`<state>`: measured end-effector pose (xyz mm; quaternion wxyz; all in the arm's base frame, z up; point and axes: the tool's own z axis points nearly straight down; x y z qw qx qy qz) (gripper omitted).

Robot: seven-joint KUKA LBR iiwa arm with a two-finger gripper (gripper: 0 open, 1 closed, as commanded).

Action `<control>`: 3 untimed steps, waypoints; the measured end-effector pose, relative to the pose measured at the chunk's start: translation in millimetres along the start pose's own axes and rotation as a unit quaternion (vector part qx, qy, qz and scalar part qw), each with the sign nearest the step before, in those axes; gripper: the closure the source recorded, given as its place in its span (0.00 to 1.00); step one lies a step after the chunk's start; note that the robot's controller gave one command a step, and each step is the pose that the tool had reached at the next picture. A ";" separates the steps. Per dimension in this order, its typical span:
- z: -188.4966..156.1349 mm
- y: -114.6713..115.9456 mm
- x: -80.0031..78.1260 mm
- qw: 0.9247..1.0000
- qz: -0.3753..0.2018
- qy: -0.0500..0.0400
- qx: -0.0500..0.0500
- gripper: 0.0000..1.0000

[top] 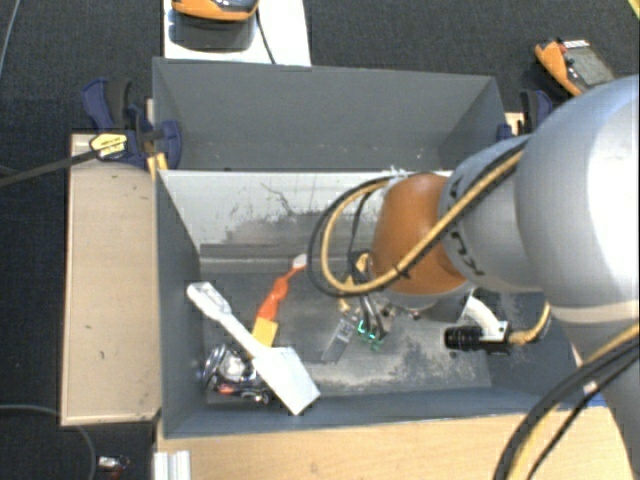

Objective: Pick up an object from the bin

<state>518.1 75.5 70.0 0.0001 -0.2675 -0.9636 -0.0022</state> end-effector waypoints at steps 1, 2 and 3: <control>-2.7 0.4 -3.3 1.000 0.002 -0.004 -0.002 1.00; -2.7 0.4 -3.2 1.000 0.003 -0.004 -0.002 1.00; -2.7 0.4 -3.2 1.000 0.004 -0.005 -0.002 1.00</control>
Offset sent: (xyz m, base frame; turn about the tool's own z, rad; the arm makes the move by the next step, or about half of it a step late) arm 0.0000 0.0000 0.0000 0.0000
